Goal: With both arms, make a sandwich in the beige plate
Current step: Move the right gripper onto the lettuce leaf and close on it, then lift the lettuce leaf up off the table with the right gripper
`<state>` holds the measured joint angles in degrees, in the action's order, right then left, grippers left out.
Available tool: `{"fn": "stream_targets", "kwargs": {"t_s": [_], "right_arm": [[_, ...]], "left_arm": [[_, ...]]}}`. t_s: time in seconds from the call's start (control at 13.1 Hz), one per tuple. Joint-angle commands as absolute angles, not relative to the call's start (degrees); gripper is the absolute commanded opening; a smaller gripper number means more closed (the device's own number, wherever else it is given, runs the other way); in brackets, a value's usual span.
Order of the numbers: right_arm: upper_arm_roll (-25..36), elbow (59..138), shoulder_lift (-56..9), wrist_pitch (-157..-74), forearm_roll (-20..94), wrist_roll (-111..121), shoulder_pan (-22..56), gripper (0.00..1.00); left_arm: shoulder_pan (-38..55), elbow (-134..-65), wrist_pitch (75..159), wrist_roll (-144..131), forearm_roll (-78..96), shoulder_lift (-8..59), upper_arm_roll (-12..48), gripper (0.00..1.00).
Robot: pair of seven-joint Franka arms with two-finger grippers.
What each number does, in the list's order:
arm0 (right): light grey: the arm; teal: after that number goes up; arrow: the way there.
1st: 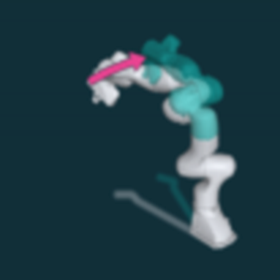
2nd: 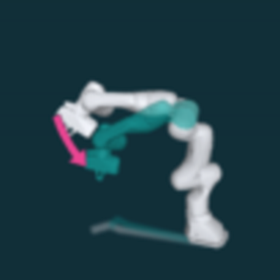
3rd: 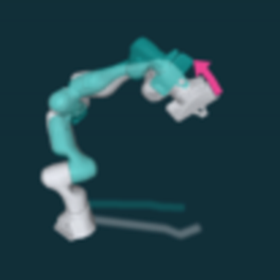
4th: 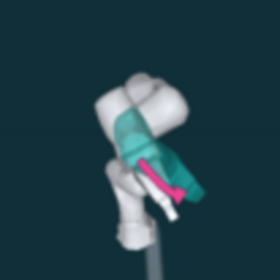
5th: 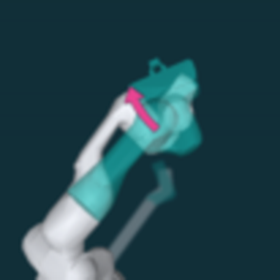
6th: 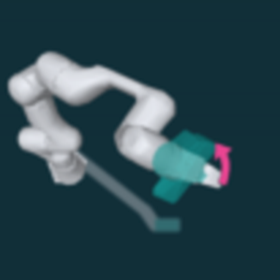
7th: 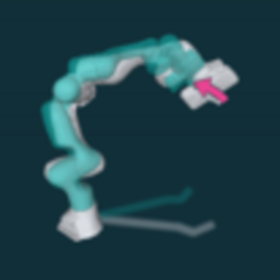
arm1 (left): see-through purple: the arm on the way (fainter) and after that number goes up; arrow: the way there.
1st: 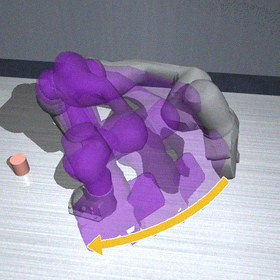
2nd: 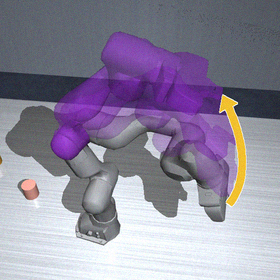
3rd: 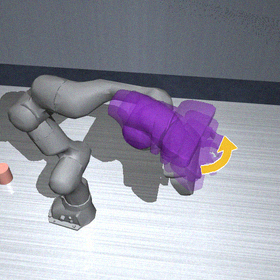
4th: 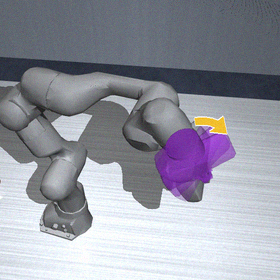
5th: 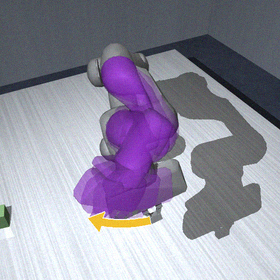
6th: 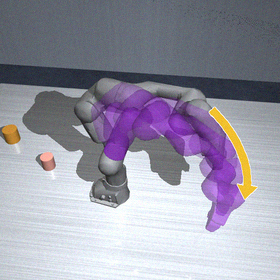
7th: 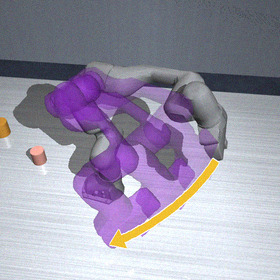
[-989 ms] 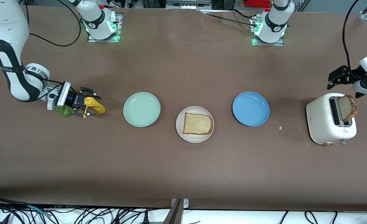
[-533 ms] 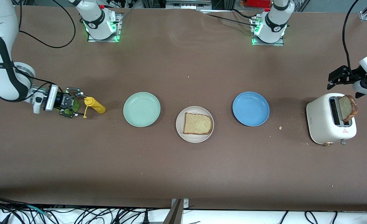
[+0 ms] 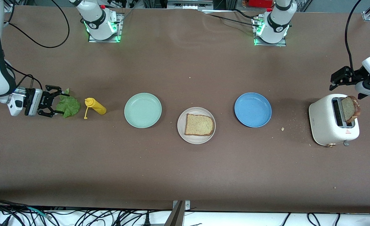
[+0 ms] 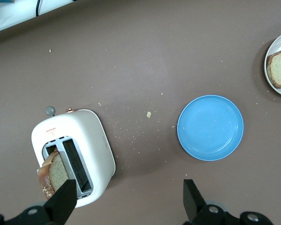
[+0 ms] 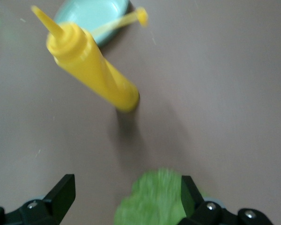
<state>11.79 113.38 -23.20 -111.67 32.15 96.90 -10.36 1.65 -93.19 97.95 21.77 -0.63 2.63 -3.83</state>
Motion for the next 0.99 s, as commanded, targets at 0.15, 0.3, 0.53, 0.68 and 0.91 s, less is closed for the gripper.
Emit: {"fn": "stream_targets", "kwargs": {"t_s": [0.15, 0.3, 0.53, 0.68, 0.91], "right_arm": [[8.53, 114.43, -18.28, -113.37, 14.0, 67.63, -10.81, 1.0], [6.34, 115.22, -18.37, -115.82, 7.59, 56.14, -10.81, 1.0], [4.57, 120.74, -19.42, -125.02, 5.89, 47.38, -10.81, 1.0], [4.57, 122.52, -20.91, -129.8, 5.89, 47.02, -10.81, 1.0], [4.48, 123.57, -23.11, -134.63, 5.89, 46.93, -10.81, 1.0]], "left_arm": [[1.85, -92.99, 98.7, 22.32, -1.67, 2.55, -3.6, 1.0], [1.93, -92.99, 98.7, 22.32, -1.67, 2.55, -3.6, 1.0], [2.11, -92.99, 98.7, 22.32, -1.67, 2.55, -3.52, 1.0], [2.2, -92.99, 98.7, 22.32, -1.67, 2.55, -3.6, 1.0], [2.2, -92.99, 98.7, 22.32, -1.67, 2.55, -3.52, 1.0]]}}
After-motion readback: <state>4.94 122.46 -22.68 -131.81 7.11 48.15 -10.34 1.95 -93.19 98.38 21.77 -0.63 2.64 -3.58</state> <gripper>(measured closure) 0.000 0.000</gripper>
